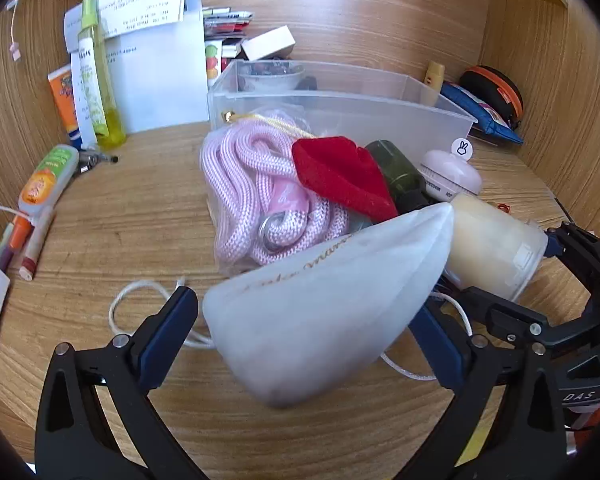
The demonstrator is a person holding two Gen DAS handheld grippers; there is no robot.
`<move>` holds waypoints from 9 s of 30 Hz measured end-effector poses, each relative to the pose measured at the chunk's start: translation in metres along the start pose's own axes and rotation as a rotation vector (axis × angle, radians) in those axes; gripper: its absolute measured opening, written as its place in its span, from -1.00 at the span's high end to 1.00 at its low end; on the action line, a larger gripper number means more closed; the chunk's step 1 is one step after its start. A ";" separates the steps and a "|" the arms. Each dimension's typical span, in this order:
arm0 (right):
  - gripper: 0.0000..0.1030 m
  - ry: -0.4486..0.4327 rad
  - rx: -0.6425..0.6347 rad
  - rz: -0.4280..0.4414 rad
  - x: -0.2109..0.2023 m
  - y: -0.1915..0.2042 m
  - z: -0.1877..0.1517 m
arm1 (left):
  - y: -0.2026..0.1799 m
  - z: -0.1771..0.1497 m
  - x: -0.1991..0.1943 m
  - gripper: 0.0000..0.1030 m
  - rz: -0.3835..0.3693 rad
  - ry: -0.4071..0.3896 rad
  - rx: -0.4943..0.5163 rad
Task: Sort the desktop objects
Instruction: 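Lift the white cloth pouch with the left gripper while the right gripper lifts the cream tub, then lower the white pouch into the clear box with the left gripper while the right gripper lowers the cream tub, then move both open grippers toward the red pouch and pink jar, then grasp the red velvet pouch with the left gripper while the right gripper grasps the pink jar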
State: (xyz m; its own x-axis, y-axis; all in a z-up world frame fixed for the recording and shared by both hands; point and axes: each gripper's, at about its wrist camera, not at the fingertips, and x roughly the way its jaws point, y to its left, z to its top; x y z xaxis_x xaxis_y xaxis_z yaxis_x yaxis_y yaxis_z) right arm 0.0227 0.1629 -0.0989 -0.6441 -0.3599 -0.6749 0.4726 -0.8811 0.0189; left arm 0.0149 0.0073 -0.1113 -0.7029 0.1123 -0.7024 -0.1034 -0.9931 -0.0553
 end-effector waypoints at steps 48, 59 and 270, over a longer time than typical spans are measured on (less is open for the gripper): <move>-0.31 -0.177 0.039 0.062 -0.060 -0.044 0.067 | 0.026 0.068 -0.066 0.40 -0.084 -0.183 -0.035; -0.31 -0.236 0.038 0.050 -0.063 -0.064 0.113 | 0.034 0.121 -0.085 0.40 -0.124 -0.269 -0.040; -0.18 -0.112 0.067 0.132 -0.010 -0.087 0.097 | -0.007 0.134 -0.057 0.92 -0.086 -0.278 0.067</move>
State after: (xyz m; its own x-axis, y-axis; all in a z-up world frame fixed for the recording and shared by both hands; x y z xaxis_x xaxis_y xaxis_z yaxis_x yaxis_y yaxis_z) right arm -0.0705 0.2133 -0.0223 -0.6440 -0.5026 -0.5768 0.5189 -0.8410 0.1534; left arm -0.0389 0.0125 0.0244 -0.8544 0.2102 -0.4752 -0.2109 -0.9761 -0.0525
